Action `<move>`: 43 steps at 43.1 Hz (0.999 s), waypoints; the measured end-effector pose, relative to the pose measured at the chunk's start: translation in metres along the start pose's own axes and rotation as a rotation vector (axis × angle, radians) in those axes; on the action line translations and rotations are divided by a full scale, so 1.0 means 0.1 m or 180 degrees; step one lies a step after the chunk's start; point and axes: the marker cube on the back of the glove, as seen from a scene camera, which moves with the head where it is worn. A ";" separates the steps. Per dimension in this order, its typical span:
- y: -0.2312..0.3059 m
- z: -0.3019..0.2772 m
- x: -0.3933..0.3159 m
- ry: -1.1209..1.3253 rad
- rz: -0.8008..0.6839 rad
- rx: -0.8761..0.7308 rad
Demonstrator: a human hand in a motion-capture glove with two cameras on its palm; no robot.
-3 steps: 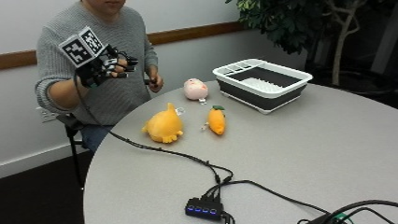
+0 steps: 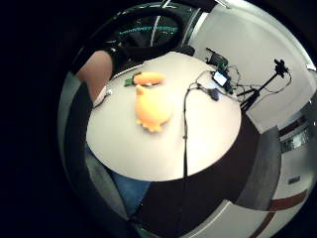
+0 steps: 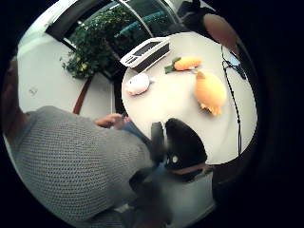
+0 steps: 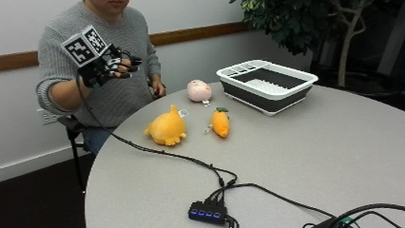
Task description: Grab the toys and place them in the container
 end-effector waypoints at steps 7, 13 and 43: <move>-0.11 -0.21 0.09 0.0049 -0.0123 0.0071; -0.17 -0.21 0.06 0.0097 -0.0162 0.0027; -1.48 0.54 0.44 0.0143 0.0253 -0.0770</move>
